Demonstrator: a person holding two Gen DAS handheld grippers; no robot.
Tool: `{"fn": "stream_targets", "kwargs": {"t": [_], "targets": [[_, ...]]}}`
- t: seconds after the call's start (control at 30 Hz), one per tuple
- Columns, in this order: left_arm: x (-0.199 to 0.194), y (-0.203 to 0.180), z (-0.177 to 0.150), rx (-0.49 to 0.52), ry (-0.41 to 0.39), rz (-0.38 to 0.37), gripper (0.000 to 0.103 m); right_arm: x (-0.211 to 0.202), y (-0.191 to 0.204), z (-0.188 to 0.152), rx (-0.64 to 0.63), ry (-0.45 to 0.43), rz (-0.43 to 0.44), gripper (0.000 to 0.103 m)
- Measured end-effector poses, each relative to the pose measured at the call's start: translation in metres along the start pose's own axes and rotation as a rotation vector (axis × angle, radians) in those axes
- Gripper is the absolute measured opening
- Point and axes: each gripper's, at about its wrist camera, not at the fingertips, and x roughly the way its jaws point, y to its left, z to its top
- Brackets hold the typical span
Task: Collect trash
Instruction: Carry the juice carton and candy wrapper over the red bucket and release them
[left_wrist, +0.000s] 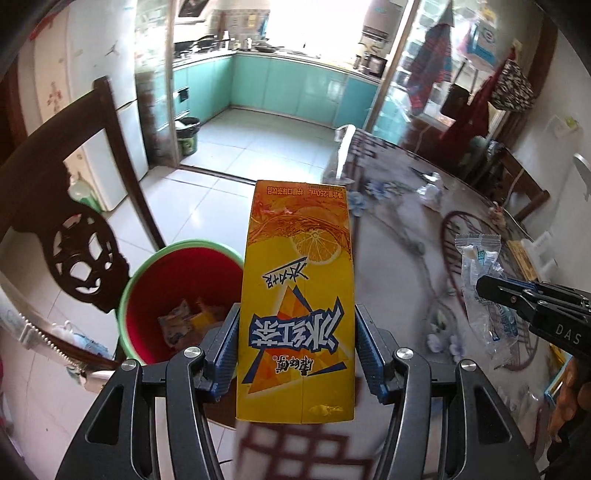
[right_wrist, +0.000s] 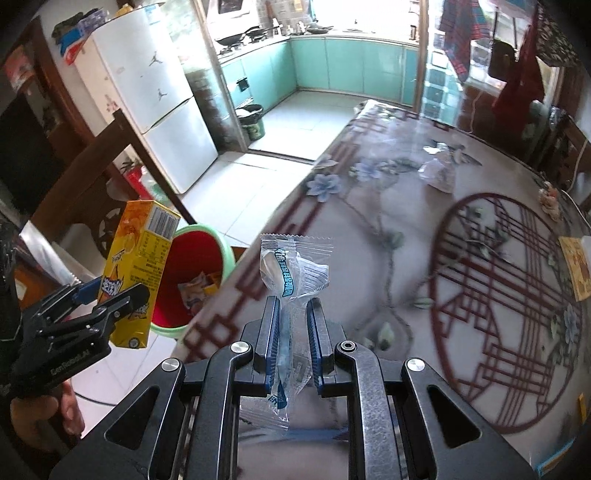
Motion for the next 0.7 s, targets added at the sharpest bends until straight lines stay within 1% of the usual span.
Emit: {"fn": "stream_targets", "kwargs": {"t": [0.37,0.7], "targets": [[0.008,0.07,-0.001,-0.094,0.027,0.074,0.056,0.033,0.053,0.018,-0.083,0.039,0.044,0.015],[0.038,0.121,-0.004,-0.166,0.093,0.15,0.056,0.078,0.098,0.034,-0.167,0.1,0.094,0.015]]}}
